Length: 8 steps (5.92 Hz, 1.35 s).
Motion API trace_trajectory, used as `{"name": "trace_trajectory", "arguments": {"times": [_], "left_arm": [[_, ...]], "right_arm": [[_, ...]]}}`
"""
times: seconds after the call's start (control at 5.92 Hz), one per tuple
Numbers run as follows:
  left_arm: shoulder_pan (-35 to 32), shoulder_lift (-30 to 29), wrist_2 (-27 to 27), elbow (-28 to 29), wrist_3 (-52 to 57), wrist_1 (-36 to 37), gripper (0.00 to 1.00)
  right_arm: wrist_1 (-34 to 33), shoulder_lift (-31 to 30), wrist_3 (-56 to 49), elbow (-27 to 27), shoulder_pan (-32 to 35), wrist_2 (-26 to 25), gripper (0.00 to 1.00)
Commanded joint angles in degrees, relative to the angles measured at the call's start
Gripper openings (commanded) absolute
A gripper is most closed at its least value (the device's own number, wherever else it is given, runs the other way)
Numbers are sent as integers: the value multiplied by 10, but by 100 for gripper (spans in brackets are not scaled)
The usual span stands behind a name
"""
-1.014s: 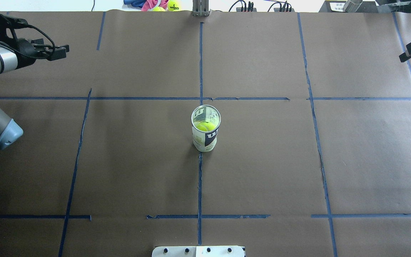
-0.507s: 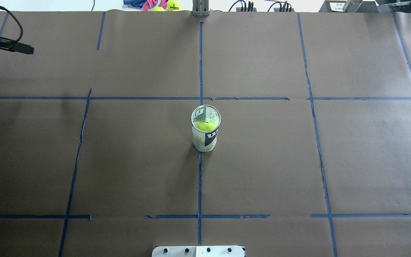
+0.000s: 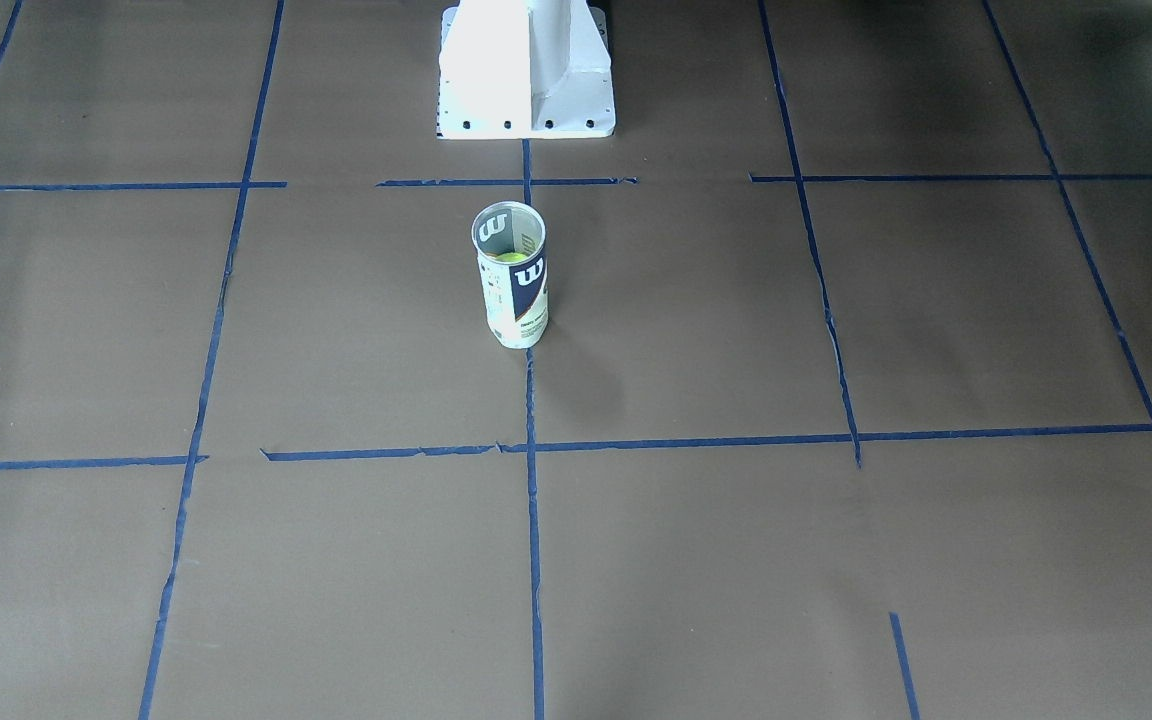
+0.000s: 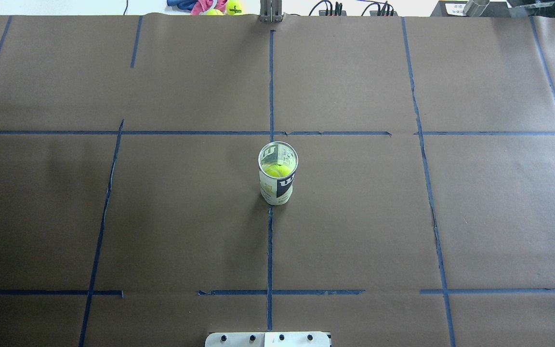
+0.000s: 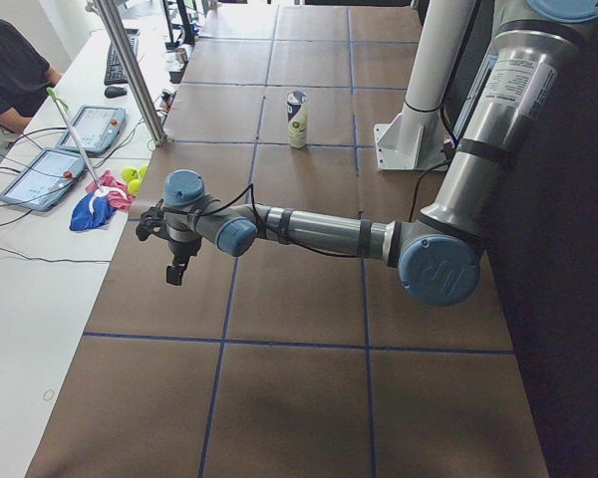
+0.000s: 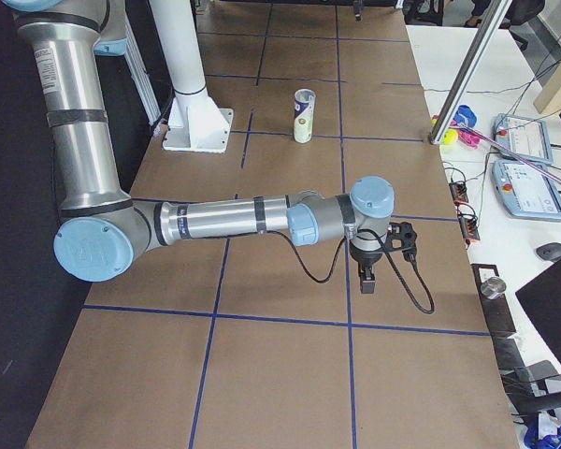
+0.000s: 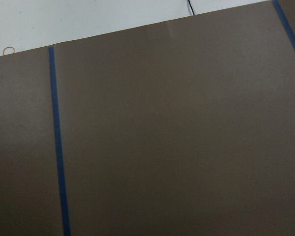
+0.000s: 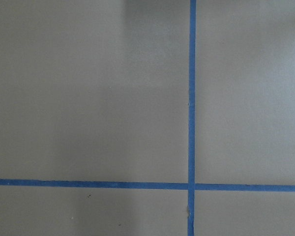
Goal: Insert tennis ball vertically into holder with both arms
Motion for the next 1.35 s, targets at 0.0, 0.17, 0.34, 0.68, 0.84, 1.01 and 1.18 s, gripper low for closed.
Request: {"name": "trace_trajectory", "arguments": {"times": [0.0, 0.17, 0.34, 0.68, 0.84, 1.01, 1.18], "left_arm": [[-59, 2, -123, -2, 95, 111, 100], [-82, 21, -130, -7, 101, 124, 100], [-85, 67, -128, -37, 96, 136, 100], [-99, 128, -107, -115, 94, 252, 100], [-104, 134, -80, -160, 95, 251, 100], [-99, 164, -73, -198, 93, 263, 100], [-83, 162, -65, -200, 94, 265, 100]], "right_arm": [[-2, -5, -28, -24, -1, 12, 100], [-8, -8, -50, -27, -1, 12, 100], [-12, -26, -82, -27, -1, 13, 100], [-36, -41, -100, -2, -1, 13, 100], [-85, -40, -101, 37, -1, 13, 100], [-165, -56, -104, 108, -1, 8, 100], [-181, -71, -154, 115, -1, 6, 100]]}}
